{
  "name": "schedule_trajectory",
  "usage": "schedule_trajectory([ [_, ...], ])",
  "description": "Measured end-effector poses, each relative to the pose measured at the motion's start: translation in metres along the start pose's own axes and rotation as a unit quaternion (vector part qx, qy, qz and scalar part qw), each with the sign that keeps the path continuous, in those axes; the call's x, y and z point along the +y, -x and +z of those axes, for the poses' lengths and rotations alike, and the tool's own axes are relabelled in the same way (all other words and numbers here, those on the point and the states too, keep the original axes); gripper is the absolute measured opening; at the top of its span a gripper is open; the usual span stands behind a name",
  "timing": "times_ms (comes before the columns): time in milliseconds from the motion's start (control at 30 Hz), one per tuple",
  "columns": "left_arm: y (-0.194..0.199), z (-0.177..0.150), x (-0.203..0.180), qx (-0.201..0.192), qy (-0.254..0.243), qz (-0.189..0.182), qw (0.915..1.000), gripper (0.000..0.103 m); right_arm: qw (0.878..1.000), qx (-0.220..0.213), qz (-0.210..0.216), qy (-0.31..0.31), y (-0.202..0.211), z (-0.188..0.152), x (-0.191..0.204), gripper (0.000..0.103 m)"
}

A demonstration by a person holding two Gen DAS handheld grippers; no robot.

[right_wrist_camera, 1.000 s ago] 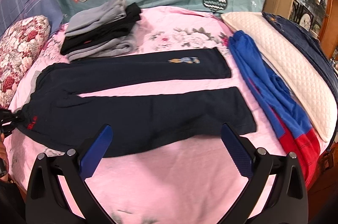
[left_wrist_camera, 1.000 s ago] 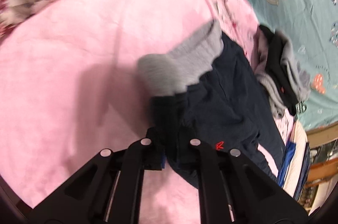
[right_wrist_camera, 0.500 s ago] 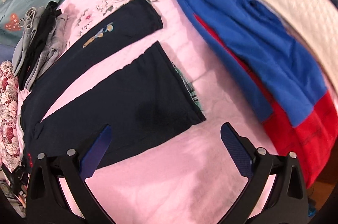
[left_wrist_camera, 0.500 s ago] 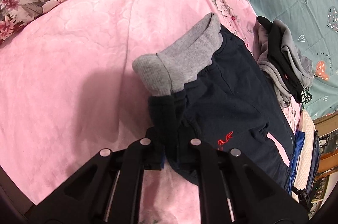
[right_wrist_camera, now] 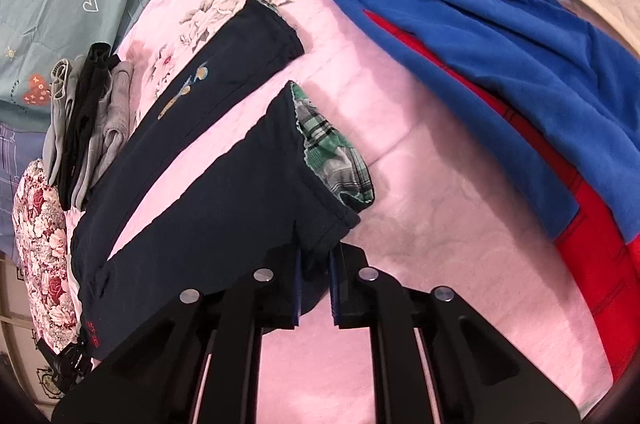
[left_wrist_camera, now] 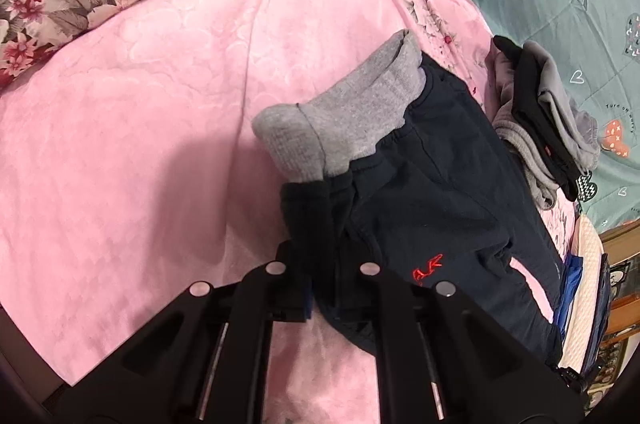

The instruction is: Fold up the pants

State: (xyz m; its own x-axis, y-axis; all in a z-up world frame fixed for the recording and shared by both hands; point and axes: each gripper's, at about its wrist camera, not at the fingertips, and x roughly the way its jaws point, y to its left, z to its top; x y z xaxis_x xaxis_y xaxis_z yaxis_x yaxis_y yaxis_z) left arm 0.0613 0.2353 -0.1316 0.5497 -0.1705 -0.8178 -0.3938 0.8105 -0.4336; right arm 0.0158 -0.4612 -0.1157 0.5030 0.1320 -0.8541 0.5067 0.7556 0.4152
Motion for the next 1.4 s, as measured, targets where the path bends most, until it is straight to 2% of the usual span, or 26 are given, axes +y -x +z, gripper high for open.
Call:
schedule_trajectory([
  [133, 0.015, -0.006, -0.007, -0.013, -0.029, 0.007, 0.9995, 0.007, 0.999, -0.034, 0.009, 0.012, 0.030, -0.003, 0.015, 0.010],
  [233, 0.019, -0.010, -0.001, -0.006, -0.021, 0.006, 0.9997, 0.007, 0.998, -0.051, 0.010, 0.023, 0.055, -0.009, 0.021, 0.010],
  [400, 0.032, -0.013, 0.007, -0.008, -0.017, 0.001, 0.9998, 0.007, 0.999, -0.052, 0.006, 0.016, 0.071, -0.023, 0.012, 0.010],
  [500, 0.021, -0.017, 0.003, 0.017, -0.042, 0.022, 0.9987, 0.011, 0.999, -0.047, -0.001, 0.004, 0.066, -0.026, -0.001, 0.010],
  [533, 0.018, -0.019, 0.001, 0.025, -0.051, 0.035, 0.9978, 0.020, 0.999, -0.039, -0.006, -0.002, 0.058, -0.027, -0.006, 0.010],
  [567, 0.018, -0.021, -0.001, 0.025, -0.058, 0.040, 0.9972, 0.021, 0.999, -0.029, -0.013, -0.006, 0.047, -0.029, -0.011, 0.010],
  [600, 0.023, -0.023, -0.002, 0.022, -0.066, 0.046, 0.9965, 0.034, 1.000, -0.023, -0.016, -0.007, 0.043, -0.031, -0.014, 0.010],
  [633, 0.027, -0.023, -0.002, 0.019, -0.068, 0.048, 0.9964, 0.062, 0.999, -0.008, -0.032, -0.004, 0.032, -0.032, -0.015, 0.012],
  [667, 0.038, -0.022, -0.002, 0.007, -0.069, 0.043, 0.9967, 0.077, 0.999, -0.001, -0.046, 0.000, 0.028, -0.033, -0.014, 0.015],
  [767, 0.071, -0.015, -0.003, -0.030, -0.073, 0.034, 0.9963, 0.079, 0.995, -0.006, -0.097, 0.020, 0.032, -0.032, -0.009, 0.036],
  [833, 0.085, -0.004, -0.013, -0.047, -0.083, 0.023, 0.9952, 0.082, 0.992, -0.043, -0.112, 0.037, 0.050, -0.024, 0.001, 0.051],
  [867, 0.086, 0.008, -0.026, -0.047, -0.099, 0.015, 0.9938, 0.083, 0.991, -0.059, -0.107, 0.044, 0.057, -0.019, 0.006, 0.053],
  [933, 0.075, 0.026, -0.048, -0.026, -0.122, 0.000, 0.9922, 0.083, 0.994, -0.068, -0.067, 0.060, 0.064, 0.000, 0.023, 0.053],
  [1000, 0.054, 0.044, -0.068, 0.001, -0.140, -0.021, 0.9900, 0.083, 0.995, -0.053, -0.020, 0.077, 0.055, 0.025, 0.043, 0.053],
  [1100, 0.011, 0.065, -0.095, 0.040, -0.174, -0.031, 0.9835, 0.080, 0.994, -0.030, 0.004, 0.103, 0.022, 0.065, 0.072, 0.054],
  [1133, -0.010, 0.071, -0.102, 0.057, -0.182, -0.021, 0.9814, 0.065, 0.994, -0.023, -0.006, 0.107, 0.004, 0.081, 0.078, 0.054],
  [1167, -0.022, 0.070, -0.104, 0.070, -0.187, -0.011, 0.9797, 0.039, 0.994, -0.016, -0.021, 0.107, -0.010, 0.094, 0.079, 0.054],
  [1233, -0.053, 0.072, -0.108, 0.112, -0.199, 0.004, 0.9737, 0.013, 0.994, -0.004, -0.045, 0.100, -0.035, 0.116, 0.078, 0.054],
  [1300, -0.070, 0.072, -0.105, 0.130, -0.191, 0.014, 0.9729, 0.011, 0.994, 0.005, -0.049, 0.101, -0.050, 0.131, 0.076, 0.054],
  [1400, -0.084, 0.074, -0.101, 0.133, -0.186, 0.024, 0.9733, 0.011, 0.992, 0.018, -0.064, 0.103, -0.062, 0.141, 0.071, 0.054],
])
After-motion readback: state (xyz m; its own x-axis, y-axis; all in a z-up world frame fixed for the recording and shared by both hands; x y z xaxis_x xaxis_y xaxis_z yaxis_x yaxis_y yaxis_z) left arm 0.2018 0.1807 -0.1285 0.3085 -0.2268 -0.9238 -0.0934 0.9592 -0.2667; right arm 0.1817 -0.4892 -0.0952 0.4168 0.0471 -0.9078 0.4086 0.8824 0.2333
